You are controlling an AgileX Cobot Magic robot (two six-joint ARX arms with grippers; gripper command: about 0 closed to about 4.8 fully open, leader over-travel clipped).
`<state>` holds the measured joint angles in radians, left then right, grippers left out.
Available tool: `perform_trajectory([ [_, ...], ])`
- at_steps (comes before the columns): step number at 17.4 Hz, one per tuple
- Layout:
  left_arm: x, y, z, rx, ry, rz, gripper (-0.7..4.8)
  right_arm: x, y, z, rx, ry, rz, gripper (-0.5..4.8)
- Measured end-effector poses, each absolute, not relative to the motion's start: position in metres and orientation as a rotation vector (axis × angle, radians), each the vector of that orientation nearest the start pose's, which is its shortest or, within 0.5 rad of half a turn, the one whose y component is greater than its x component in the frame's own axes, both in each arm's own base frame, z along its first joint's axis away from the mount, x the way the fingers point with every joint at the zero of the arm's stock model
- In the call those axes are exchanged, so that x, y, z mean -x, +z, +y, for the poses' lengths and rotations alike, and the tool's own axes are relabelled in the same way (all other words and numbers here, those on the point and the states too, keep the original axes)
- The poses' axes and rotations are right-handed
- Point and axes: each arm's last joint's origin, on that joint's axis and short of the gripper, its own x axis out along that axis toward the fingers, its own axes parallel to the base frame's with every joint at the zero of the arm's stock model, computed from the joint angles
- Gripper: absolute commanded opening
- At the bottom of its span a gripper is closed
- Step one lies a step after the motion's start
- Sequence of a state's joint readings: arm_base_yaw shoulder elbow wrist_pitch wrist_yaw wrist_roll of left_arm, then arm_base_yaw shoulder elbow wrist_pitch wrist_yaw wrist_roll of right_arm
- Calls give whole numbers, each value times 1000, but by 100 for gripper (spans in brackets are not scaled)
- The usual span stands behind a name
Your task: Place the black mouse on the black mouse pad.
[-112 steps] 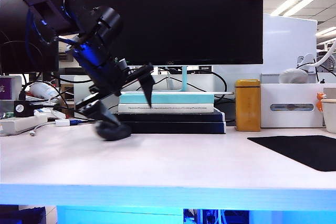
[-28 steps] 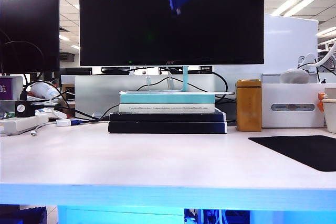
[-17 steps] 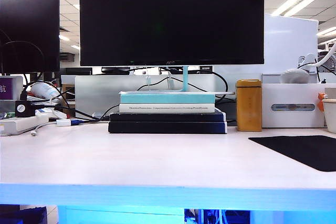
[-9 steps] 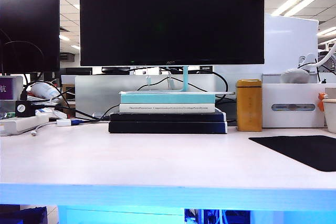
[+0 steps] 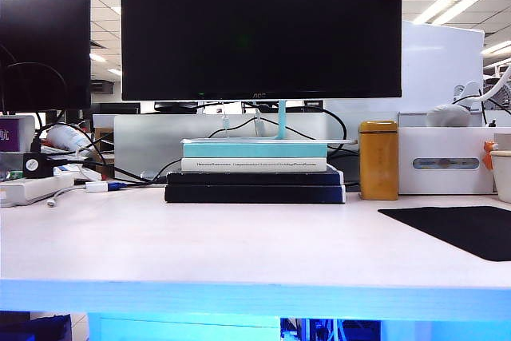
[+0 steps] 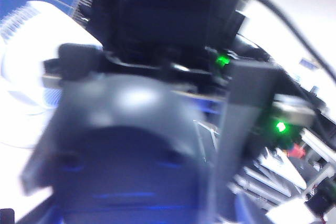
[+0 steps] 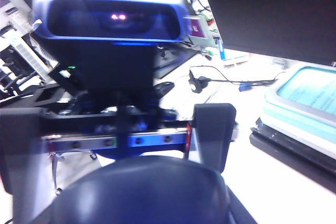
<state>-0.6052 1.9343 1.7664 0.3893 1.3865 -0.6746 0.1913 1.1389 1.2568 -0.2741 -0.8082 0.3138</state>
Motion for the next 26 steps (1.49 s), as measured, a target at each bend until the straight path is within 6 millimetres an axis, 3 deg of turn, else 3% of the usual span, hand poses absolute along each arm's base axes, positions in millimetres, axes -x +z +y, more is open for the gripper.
perform_trajectory([
  [4,-345,385,-269,329,-1956,416,479,-224,418,65,-337,966,313,261],
  [8,-365,385,-243,349,-1862,390,479,-222,420,63,-335,957,302,260],
  [12,-383,386,-219,437,-1629,370,479,-225,412,28,-390,781,363,260],
  [14,-388,399,-194,457,-1506,308,479,-226,408,14,-372,677,377,260],
  [15,-387,414,-172,453,-1424,237,479,-225,403,12,-344,618,407,260],
  [19,-368,453,-124,397,-1133,75,479,-224,382,9,-248,445,578,260],
  [23,-345,464,-109,166,-786,36,479,-234,354,3,-132,265,790,260],
  [26,-333,461,-102,90,-656,133,479,-262,320,1,-94,228,976,260],
])
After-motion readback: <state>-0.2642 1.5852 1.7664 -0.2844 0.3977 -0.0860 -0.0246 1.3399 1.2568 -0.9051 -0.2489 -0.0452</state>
